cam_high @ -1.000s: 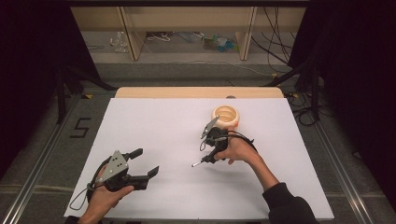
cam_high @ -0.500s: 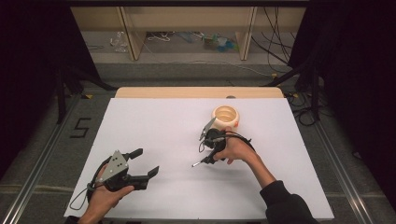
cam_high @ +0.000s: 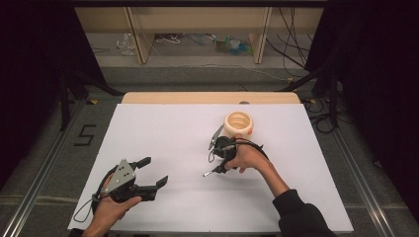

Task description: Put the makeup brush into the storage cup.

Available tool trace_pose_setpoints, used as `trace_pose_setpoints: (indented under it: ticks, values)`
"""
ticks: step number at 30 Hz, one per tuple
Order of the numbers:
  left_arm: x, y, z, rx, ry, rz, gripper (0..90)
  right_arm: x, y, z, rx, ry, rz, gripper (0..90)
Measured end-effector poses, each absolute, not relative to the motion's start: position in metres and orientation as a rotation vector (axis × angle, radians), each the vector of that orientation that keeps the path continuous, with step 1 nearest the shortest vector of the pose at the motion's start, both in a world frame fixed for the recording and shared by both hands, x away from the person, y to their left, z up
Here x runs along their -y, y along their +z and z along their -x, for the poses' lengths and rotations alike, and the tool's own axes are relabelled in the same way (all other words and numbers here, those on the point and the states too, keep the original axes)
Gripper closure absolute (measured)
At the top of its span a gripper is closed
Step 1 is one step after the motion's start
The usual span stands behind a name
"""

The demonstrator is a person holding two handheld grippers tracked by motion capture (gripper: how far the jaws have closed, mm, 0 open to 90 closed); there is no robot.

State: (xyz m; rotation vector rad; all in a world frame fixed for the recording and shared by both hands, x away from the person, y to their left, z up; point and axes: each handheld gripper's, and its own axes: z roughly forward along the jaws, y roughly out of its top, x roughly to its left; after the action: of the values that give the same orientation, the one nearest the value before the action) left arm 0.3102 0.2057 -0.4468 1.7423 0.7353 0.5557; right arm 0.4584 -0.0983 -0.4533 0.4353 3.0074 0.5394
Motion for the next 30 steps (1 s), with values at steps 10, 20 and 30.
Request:
trace_pose_setpoints:
  ticks: [10, 20, 30]
  values:
    - [-0.2054, -0.4470, -0.3104, -0.735, 0.553, -1.743, 15.9, 0.0967, -0.4575, -0.4599, -3.038, 0.494, -0.428, 42.3]
    - [-0.2056, -0.4469, -0.3104, -0.734, 0.553, -1.742, 15.9, 0.0956, -0.4596, -0.4613, -3.050, 0.471, -0.448, 46.8]
    - [-0.2058, -0.4467, -0.3102, -0.734, 0.554, -1.741, 15.9, 0.0953, -0.4600, -0.4617, -3.050, 0.441, -0.439, 52.7]
